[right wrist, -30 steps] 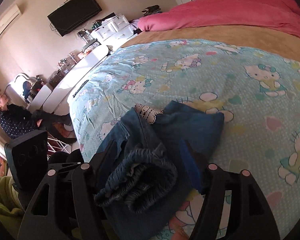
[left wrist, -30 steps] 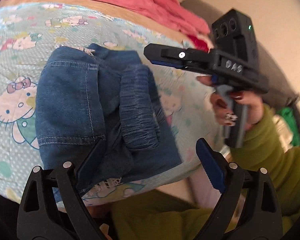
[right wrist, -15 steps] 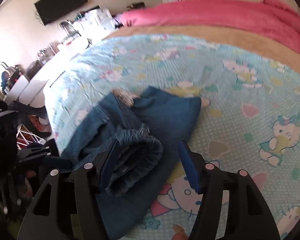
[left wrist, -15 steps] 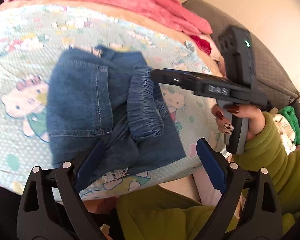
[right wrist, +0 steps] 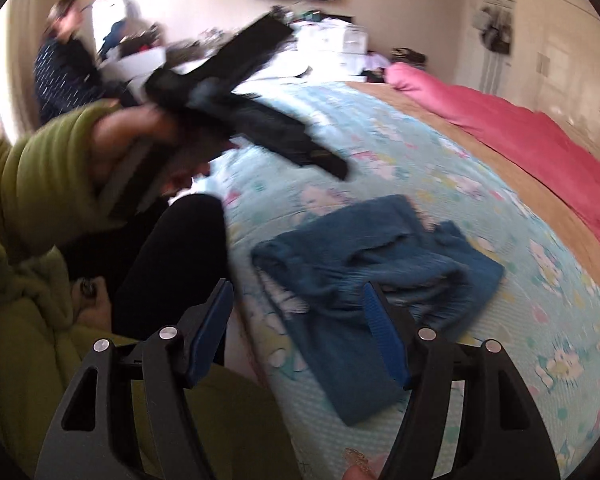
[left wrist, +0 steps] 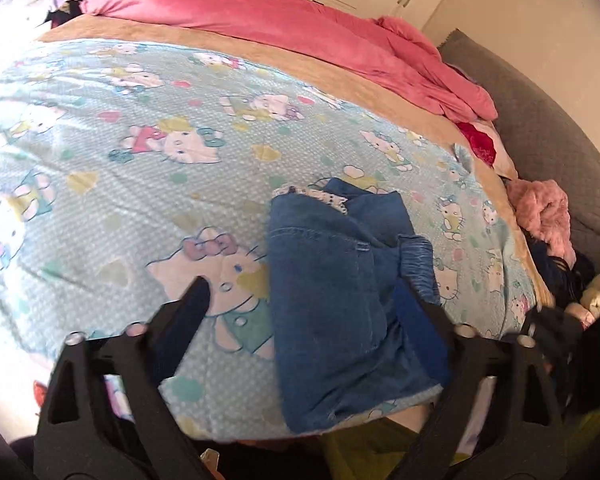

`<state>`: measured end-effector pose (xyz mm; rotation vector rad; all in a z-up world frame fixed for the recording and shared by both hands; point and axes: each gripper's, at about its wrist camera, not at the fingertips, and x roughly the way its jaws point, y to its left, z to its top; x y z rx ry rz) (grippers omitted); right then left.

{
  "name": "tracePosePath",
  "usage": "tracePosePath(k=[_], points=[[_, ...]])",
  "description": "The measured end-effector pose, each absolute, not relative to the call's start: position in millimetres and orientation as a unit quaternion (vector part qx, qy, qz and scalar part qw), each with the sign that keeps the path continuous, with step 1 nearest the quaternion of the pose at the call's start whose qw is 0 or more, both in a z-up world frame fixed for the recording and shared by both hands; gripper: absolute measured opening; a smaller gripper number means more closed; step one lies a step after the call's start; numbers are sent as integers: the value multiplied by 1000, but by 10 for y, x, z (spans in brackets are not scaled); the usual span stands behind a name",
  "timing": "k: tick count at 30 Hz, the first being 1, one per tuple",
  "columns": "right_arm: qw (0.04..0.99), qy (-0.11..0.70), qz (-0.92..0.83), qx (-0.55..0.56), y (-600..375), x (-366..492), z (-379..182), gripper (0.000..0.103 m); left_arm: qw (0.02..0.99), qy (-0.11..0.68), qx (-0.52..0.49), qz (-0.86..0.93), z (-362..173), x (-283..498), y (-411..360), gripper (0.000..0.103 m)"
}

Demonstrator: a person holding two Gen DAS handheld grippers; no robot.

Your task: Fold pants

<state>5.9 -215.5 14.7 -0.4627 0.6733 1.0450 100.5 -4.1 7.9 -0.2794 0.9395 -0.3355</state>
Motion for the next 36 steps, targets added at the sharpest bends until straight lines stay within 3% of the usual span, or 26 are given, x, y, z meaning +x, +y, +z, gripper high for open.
tracePosePath(k=[1, 3, 4, 6, 11, 14, 15, 19, 25, 33, 36], points=[[782, 316, 491, -218, -2092, 58, 109, 62, 865, 455, -130, -166, 54, 1061, -98, 51], [775, 320, 496, -225, -1975, 81, 46, 49, 853, 474, -124, -182, -55, 1192, -241, 45], [770, 320, 500, -235, -1902, 106, 3, 48, 848, 482, -122, -183, -105, 1240, -283, 42], [763, 310, 504, -258, -1783, 128, -51, 41, 842, 493, -116, -185, -199, 1337, -363, 42], [748, 295, 503, -316, -1497, 231, -224, 35, 833, 514, -94, -180, -370, 1492, -471, 42], [730, 330, 509, -315, -1382, 400, -368, 6, 835, 515, -80, -177, -404, 1519, -507, 42], [723, 335, 522, -304, -1412, 412, -345, 4, 835, 515, -77, -176, -415, 1526, -515, 42], [700, 329, 553, -310, -1596, 249, -231, 2, 836, 514, -76, -176, -450, 1552, -523, 42], [710, 378, 528, -271, -1644, 301, -601, 2, 845, 501, -75, -169, -463, 1511, -533, 44], [742, 360, 521, -221, -1835, 175, -224, 10, 869, 465, -59, -156, -262, 1326, -571, 54], [752, 346, 519, -213, -1910, 88, -51, 19, 875, 455, -53, -155, -177, 1273, -585, 56]])
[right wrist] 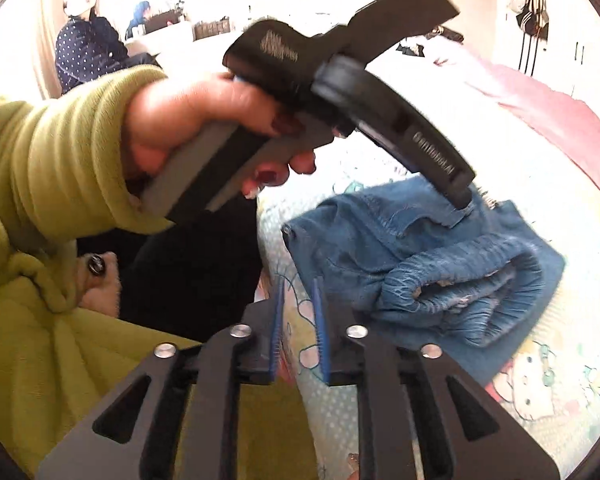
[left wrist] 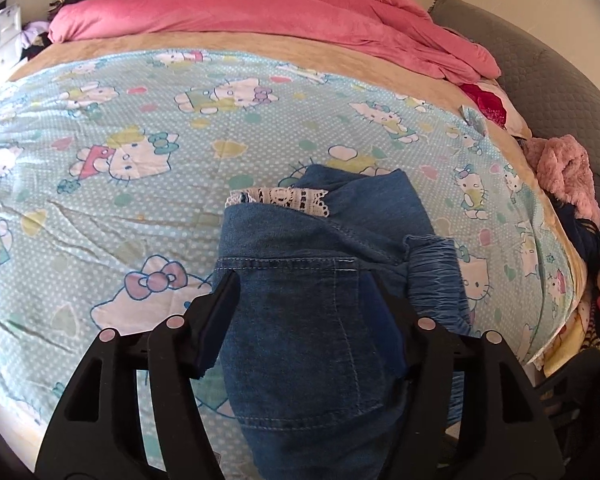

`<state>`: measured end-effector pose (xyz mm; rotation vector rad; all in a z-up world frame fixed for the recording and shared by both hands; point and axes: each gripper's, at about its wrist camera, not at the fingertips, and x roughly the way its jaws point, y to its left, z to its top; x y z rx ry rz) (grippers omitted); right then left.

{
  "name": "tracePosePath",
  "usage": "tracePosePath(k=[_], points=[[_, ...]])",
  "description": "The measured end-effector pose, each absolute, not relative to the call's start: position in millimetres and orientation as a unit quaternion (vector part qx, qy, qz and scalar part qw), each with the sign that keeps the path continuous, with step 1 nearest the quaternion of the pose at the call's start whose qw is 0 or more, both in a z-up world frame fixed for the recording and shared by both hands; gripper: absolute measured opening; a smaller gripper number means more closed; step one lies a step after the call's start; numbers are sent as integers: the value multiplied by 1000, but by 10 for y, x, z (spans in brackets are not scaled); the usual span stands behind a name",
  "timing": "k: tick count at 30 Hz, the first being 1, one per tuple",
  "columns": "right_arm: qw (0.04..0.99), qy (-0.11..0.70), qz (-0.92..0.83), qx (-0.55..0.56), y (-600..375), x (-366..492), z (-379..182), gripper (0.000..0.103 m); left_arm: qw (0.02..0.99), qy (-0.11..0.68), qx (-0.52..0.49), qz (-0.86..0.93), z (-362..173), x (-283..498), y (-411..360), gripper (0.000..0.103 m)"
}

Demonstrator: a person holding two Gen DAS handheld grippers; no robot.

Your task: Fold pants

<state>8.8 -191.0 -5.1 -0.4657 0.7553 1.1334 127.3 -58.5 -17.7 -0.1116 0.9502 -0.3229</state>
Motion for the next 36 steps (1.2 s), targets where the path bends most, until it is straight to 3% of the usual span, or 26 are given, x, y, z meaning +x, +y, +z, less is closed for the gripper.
tracePosePath(k=[10, 13, 26, 30, 33, 36], points=[[795, 309, 495, -168, -2372, 68, 375, 36, 893, 421, -45, -151, 92, 1111, -594, 70], [807, 299, 483, -161, -2411, 67, 445, 47, 897, 413, -48, -150, 157, 1061, -572, 74], [763, 303, 537, -192, -1715, -13, 204, 50, 906, 404, -82, -96, 217, 931, -85, 77], [749, 324, 531, -226, -1308, 182, -113, 50, 903, 412, -94, -80, 172, 916, 74, 77], [735, 384, 504, -241, -1186, 384, -453, 50, 902, 413, -96, -76, 149, 883, 134, 78], [730, 386, 519, -221, -1303, 356, -475, 51, 900, 417, -102, -78, 96, 868, 173, 79]])
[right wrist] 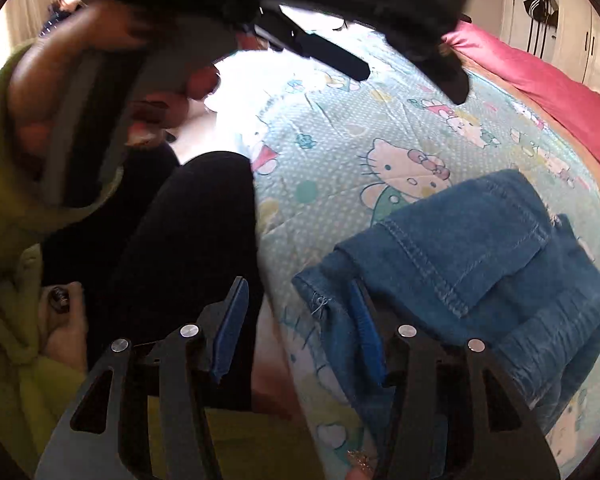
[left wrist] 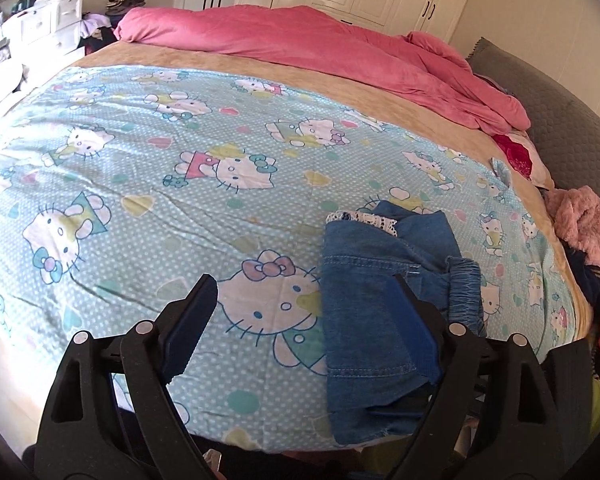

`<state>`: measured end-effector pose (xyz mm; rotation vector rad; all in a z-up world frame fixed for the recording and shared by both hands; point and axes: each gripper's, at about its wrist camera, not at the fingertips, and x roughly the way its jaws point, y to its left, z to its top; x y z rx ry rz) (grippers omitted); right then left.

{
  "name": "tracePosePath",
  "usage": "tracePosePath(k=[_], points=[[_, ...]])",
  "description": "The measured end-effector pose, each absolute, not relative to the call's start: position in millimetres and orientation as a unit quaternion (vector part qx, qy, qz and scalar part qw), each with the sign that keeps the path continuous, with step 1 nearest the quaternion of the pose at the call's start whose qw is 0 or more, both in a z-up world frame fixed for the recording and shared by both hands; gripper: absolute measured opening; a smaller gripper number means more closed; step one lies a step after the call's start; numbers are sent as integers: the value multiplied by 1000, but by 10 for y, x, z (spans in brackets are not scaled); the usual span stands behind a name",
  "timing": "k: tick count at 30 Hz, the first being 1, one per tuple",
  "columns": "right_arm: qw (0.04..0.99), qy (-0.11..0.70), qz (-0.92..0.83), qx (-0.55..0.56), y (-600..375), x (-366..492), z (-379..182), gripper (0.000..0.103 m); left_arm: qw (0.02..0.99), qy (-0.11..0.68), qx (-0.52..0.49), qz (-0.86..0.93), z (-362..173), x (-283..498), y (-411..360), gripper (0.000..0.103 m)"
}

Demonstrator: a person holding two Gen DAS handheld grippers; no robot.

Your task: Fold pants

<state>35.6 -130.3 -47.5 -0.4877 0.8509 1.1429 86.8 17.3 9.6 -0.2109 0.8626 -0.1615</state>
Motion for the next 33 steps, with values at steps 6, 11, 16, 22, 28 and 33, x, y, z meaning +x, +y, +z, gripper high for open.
tracePosePath(k=[6, 11, 16, 22, 28, 33], points=[[764, 361, 499, -192, -1674, 239, -89, 50, 900, 415, -108, -81, 97, 851, 146, 84], [820, 332, 447, -135, -2133, 269, 320, 69, 911, 392, -101, -76, 278, 757, 115, 92], [866, 303, 387, -91, -2465, 333, 634, 89, 923, 368, -91, -69, 476, 669, 103, 93], [896, 283, 342, -12, -2811, 440, 915, 90, 931, 348, -85, -66, 623, 596, 105, 93], [915, 283, 287, -16, -2982, 539, 1007, 98, 934, 344, -79, -60, 661, 605, 84, 93], [918, 306, 251, -19, -3026, 662, 863, 98, 932, 348, -80, -61, 612, 652, 30, 93]])
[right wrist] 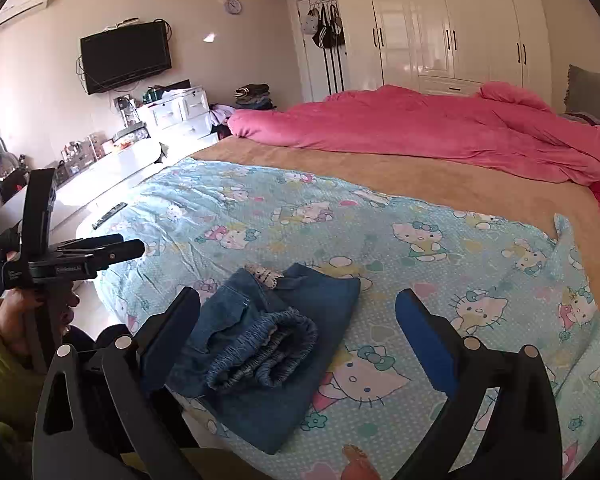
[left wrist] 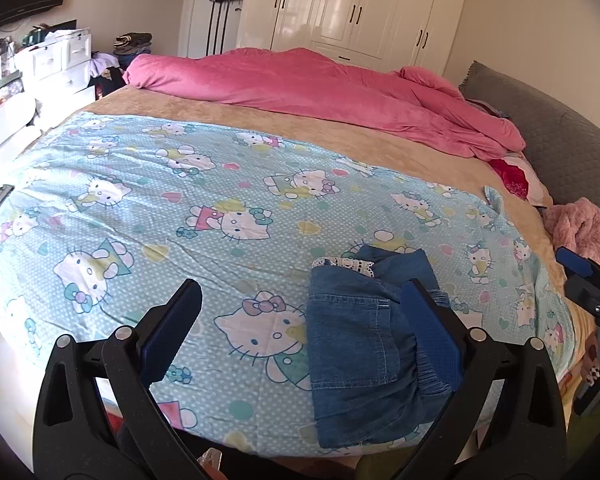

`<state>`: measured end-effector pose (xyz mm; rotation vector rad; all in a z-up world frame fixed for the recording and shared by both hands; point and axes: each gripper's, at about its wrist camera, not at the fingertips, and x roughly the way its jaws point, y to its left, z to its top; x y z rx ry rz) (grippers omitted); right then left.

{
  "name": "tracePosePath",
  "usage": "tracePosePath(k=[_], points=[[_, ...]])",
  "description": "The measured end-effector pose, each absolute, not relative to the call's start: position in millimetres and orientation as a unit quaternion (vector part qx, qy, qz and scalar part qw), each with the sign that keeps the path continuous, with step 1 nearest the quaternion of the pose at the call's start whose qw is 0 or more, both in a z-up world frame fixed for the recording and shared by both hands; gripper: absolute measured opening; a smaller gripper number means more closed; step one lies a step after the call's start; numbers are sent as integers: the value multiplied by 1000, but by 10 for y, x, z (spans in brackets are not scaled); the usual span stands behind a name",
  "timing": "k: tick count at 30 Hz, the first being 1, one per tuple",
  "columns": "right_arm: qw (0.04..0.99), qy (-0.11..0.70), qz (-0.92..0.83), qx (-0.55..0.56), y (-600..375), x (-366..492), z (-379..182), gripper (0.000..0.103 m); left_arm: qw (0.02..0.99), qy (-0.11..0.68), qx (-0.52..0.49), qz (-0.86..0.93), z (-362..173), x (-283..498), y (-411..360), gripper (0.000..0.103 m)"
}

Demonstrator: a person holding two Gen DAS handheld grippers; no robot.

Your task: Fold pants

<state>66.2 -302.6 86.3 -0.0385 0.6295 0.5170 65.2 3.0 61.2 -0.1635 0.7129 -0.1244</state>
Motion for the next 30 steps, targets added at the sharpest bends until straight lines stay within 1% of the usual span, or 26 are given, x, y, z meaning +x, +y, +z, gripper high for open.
tracePosePath(k=[4, 14, 23, 30], points=[[915, 331, 231, -11, -3058, 765, 674, 98, 929, 360, -63, -59, 492, 726, -90, 93], [890, 405, 209, 8, -3049, 1059, 84, 98, 912, 406, -10, -60, -22, 936, -399, 93], [870, 449, 201, 4, -2964, 1259, -270, 97, 896, 438, 9, -65, -352, 1062, -511, 93], [856, 467, 221, 18, -2867, 1319, -405, 96, 893, 445, 10, -70, -457, 1119, -549, 93]])
